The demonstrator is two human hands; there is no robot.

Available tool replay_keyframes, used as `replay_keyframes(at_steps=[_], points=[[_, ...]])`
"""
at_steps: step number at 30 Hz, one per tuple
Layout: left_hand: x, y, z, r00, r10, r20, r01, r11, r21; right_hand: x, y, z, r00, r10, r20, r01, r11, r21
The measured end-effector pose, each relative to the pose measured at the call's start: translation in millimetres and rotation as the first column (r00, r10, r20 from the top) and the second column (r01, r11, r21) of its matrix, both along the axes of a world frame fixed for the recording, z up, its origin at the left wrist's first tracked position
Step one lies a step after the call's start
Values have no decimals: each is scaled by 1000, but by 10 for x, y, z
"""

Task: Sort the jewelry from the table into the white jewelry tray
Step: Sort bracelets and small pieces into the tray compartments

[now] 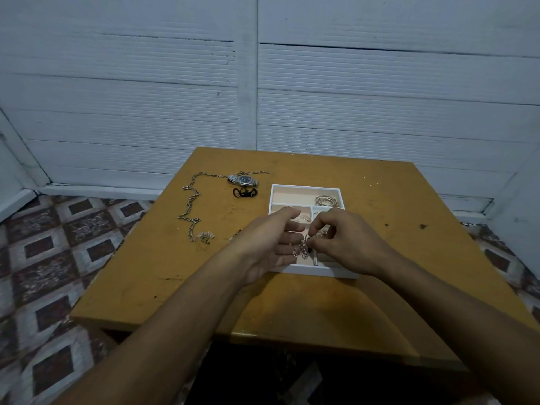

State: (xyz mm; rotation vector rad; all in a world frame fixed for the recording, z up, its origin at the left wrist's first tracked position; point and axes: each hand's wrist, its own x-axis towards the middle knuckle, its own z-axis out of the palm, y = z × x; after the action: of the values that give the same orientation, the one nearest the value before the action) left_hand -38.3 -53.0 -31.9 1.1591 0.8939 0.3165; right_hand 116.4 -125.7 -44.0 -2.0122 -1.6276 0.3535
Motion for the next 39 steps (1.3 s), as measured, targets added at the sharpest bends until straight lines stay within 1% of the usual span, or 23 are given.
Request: replay_keyframes(at_steps=[3,6,7,9,11,13,16,20,25,29,31,34,39], points=[[-30,-18,29,1000,-27,-7,28,999,36,21,-6,-22,1000,-13,-17,13,1000,5],[-72,-49,64,1000,-24,5,23,998,65,21,-9,-31,1000,-18,14,18,1000,-2],[-91,-54,72,1000,-2,12,1,996,87,14,-8,-35,999,-19,44,19,1000,-4],[-146,-70,78,998,57,37,-62,986,155,-10,-5,-55,988,-5,156,6,1000,-5],[-242,-77,51,995,96,41,-103,954,281,-48,1,-89,963,27,269,-23,1000,-18],[-361,-60,-23,992,128,-9,-110,882,457,-94,0,-110,940,44,337,-29,998,-49],[-561,11,-141,975,206,-89,-93,733,674,-148,-10,-153,920,55,387,-24,996,-86],[-857,171,-292,934,295,-199,-16,592,806,-215,-24,-148,917,62,394,-21,994,-106],[-1155,280,-462,857,347,-381,178,495,851,-241,-17,-87,916,101,388,-44,987,-153],[-1297,290,-574,822,340,-457,289,442,849,-309,58,-59,933,69,354,-43,996,-81],[-1327,292,-601,809,345,-475,316,426,848,-399,148,-46,945,74,318,-64,997,-43],[-1345,286,-644,790,353,-502,348,416,840,-591,323,-14,946,134,297,-126,991,-48],[-1364,258,-726,783,405,-472,309,405,860,-989,657,-19,937,202,286,-184,979,-89]])
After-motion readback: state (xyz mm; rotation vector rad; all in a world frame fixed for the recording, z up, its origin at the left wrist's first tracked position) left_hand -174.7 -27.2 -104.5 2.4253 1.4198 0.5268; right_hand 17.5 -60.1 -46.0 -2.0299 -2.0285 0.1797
